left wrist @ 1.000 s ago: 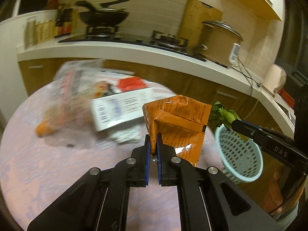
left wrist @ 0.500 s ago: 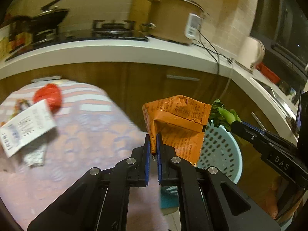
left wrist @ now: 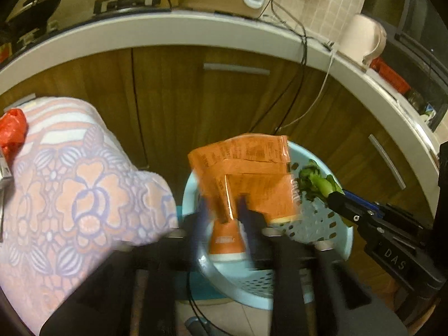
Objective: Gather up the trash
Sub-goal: 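Carry the wrapper and stalk over the blue basket and release both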
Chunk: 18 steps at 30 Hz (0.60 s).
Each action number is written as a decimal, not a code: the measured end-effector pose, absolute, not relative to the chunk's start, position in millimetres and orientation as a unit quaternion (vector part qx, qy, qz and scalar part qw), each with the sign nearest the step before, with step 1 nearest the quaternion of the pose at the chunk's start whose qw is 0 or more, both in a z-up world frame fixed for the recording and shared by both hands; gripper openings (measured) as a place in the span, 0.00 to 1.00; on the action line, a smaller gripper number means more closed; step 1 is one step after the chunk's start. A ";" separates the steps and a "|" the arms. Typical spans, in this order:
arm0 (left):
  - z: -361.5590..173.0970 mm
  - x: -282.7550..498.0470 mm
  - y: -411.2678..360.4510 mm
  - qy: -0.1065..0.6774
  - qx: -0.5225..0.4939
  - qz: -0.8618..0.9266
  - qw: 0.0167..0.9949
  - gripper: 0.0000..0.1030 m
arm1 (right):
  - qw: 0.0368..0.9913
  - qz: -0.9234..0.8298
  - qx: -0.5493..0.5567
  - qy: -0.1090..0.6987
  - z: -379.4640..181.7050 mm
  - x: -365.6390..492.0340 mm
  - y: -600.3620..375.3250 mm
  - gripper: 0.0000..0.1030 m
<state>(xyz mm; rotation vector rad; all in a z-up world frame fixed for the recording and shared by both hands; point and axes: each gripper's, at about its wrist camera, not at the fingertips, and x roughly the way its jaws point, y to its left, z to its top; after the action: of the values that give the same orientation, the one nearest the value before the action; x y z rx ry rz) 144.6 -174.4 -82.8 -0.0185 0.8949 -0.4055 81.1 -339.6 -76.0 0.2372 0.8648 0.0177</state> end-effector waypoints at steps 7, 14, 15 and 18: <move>-86.7 143.4 -158.1 0.432 -0.014 -0.191 0.881 0.42 | 0.890 -0.003 0.131 0.437 -87.8 84.5 -350.9 0.16; -70.4 129.4 -136.6 0.411 -0.033 -0.185 0.892 0.42 | 0.902 0.020 0.120 0.415 -69.0 83.7 -334.2 0.28; -66.9 126.6 -131.2 0.406 -0.037 -0.182 0.895 0.42 | 0.905 0.026 0.117 0.409 -64.6 83.1 -328.5 0.31; -54.0 116.5 -107.2 0.389 -0.057 -0.167 0.904 0.42 | 0.913 0.053 0.107 0.390 -50.2 82.7 -307.1 0.42</move>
<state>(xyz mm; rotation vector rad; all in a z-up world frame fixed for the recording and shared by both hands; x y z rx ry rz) 116.5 -107.2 -54.0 -0.1173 0.8034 -0.3454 82.7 -307.1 -50.2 0.2205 0.8041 0.1090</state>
